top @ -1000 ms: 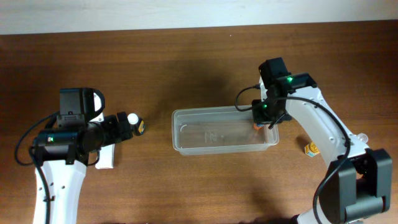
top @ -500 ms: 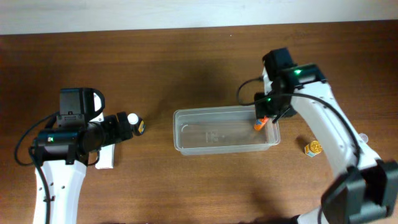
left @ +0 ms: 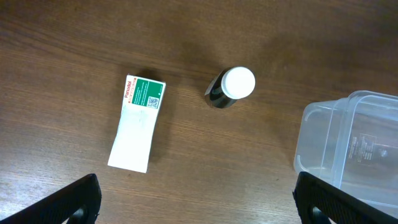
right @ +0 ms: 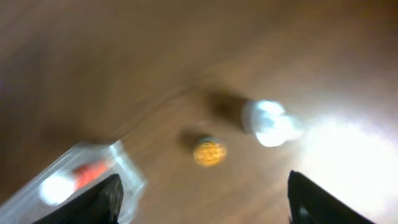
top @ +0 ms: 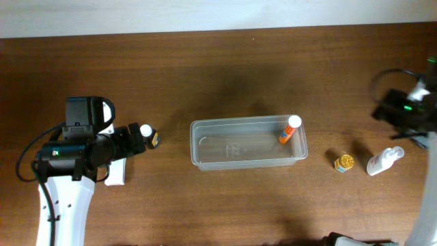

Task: Pack container
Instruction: 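Carry the orange tube into the container and release it upright, then grasp the white spray bottle with the right gripper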

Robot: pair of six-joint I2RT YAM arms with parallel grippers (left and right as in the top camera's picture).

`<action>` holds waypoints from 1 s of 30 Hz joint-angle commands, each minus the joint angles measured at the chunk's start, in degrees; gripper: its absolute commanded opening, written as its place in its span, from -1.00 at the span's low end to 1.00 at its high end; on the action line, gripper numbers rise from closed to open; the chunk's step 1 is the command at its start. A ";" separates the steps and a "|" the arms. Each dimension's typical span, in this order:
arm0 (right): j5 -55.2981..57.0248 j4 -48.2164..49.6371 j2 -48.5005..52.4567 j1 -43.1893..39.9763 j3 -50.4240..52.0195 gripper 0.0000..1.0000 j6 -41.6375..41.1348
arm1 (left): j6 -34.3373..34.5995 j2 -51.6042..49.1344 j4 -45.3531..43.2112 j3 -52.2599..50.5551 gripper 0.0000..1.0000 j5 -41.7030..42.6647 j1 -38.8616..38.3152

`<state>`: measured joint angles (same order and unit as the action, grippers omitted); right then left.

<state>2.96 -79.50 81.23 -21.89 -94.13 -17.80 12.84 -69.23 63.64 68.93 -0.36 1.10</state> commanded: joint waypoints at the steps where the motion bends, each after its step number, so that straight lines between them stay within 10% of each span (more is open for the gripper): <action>1: 0.17 -0.13 1.92 -8.68 5.16 0.57 -0.92 | -1.14 -0.20 -0.11 1.14 0.99 0.61 -0.09; 16: -4.90 10.84 14.36 -17.57 17.09 0.52 2.54 | -1.14 -0.20 0.37 1.14 0.99 0.61 -0.09; 30: -6.21 10.60 14.75 -17.51 17.09 -0.46 2.60 | -1.14 -0.20 0.39 1.14 0.99 0.61 -0.09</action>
<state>-2.63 -68.71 95.83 -39.24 -77.01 -15.16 12.84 -69.23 63.88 68.93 -0.36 1.10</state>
